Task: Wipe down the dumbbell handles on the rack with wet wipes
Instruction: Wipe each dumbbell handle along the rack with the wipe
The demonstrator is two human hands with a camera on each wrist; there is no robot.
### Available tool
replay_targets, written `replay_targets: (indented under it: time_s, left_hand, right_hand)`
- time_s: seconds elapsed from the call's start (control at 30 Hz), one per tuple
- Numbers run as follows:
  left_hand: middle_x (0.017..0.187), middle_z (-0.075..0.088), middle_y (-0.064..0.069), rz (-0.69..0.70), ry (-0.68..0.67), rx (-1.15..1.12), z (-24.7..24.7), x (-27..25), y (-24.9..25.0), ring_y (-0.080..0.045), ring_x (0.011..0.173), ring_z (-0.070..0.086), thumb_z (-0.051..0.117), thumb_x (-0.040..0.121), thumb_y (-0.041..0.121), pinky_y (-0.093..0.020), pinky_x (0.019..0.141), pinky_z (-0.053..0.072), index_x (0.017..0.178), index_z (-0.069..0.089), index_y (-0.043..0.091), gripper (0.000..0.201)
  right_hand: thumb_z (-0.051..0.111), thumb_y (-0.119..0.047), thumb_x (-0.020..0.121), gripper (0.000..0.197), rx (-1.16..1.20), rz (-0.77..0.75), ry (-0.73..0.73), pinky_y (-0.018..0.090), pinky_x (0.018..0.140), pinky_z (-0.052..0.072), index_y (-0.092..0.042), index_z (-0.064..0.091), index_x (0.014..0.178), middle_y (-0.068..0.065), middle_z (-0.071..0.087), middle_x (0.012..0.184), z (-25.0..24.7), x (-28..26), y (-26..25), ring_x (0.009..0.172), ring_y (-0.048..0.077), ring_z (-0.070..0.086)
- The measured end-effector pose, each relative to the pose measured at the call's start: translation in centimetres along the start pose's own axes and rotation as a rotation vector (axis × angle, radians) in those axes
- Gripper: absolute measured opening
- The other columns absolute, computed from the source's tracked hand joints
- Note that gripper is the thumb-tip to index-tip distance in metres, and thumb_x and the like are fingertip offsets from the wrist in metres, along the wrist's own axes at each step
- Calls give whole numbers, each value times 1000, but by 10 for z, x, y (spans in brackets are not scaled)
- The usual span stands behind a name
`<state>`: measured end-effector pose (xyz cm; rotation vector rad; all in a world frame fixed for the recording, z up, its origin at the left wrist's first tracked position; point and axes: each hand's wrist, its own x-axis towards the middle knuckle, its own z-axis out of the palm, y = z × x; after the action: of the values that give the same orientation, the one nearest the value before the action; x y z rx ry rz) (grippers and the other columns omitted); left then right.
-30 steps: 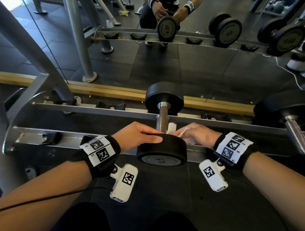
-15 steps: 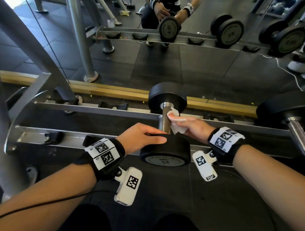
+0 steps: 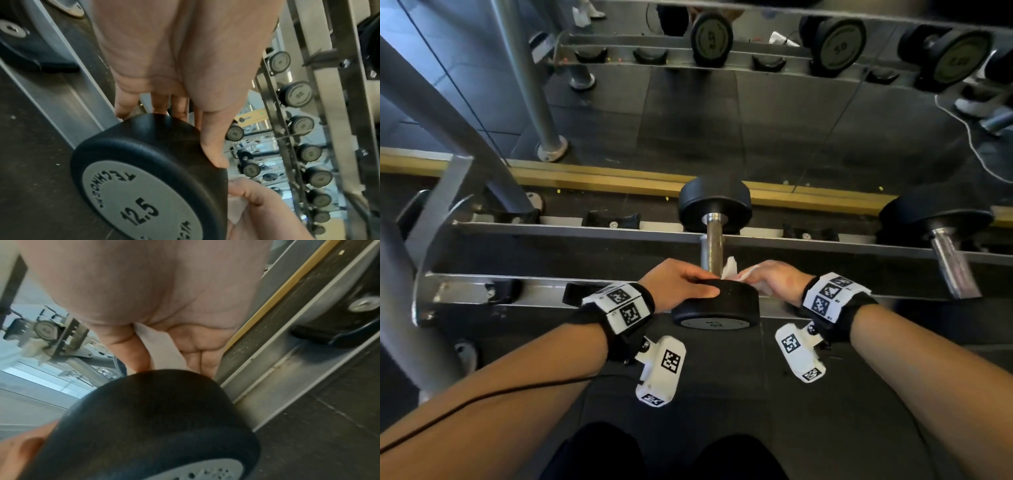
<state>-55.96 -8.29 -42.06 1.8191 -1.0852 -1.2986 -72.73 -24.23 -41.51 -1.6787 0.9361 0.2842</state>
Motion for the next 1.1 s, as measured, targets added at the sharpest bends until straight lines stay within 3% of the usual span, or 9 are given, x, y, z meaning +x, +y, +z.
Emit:
replay_targets:
  time_s: [0.13,0.27,0.4,0.53,0.6,0.7,0.87,0.97,1.1]
  left_hand:
    - [120,71,5,-106,51,204,1,-15,22,-11,111,64,68,92,29,-33,106,45,125,68,30,33]
    - [133,64,-10,-172,131,78,-23,-47,59,-23,124,58,60,97,12,-36,111,40,131,63,10,34]
    - [141,54,2,-85,153,-21,-68,-88,142,-11,130,46,65,94,10,-26,111,32,145,49,20,54]
    - [139,52,11,27,21,35,-98,-139,246,-3,129,45,77,85,20,-21,110,32,141,53,29,62]
    - [129,59,17,63,-44,41,-103,-167,295,6,121,52,78,84,16,-9,101,35,131,62,24,51]
    - [115,71,14,83,-58,13,-105,-202,358,6,104,64,74,88,21,-12,92,45,119,73,22,31]
    - [90,73,14,156,149,119,-117,-229,434,4,83,66,66,93,35,-12,76,46,105,76,27,18]
    - [77,68,5,183,201,74,-131,-232,457,-4,70,62,58,98,32,-16,69,46,89,74,24,20]
    - [74,68,11,152,228,-41,-154,-234,464,1,74,65,54,101,25,-15,71,50,86,71,21,23]
  right_hand:
    - [50,-2,92,26,106,40,83,47,107,40,-8,73,81,24,68,111,-2,-23,-22,110,36,60]
    - [39,-4,97,33,186,47,204,50,101,44,4,71,93,34,64,111,-24,-69,-60,109,46,58]
    - [47,-7,96,29,172,-69,115,29,75,49,-15,72,83,14,67,95,-55,-138,-136,87,22,61]
    - [46,2,95,17,146,-196,92,15,57,43,-6,61,94,5,58,80,-89,-228,-221,65,3,57]
    - [46,1,97,13,114,-226,108,12,51,39,-7,56,95,2,52,76,-108,-274,-257,60,2,52]
    - [46,-9,100,12,71,-244,114,18,63,44,-13,57,95,3,55,84,-136,-331,-304,76,11,53]
    - [50,-15,100,13,-49,-359,178,43,84,51,-19,61,94,12,64,99,-175,-376,-357,93,27,61]
    - [58,-14,96,12,9,-420,147,41,78,57,-21,67,97,8,67,98,-194,-377,-369,92,24,66]
    - [65,-19,91,14,114,-422,43,31,76,59,-28,76,92,0,74,92,-202,-365,-379,92,18,72]
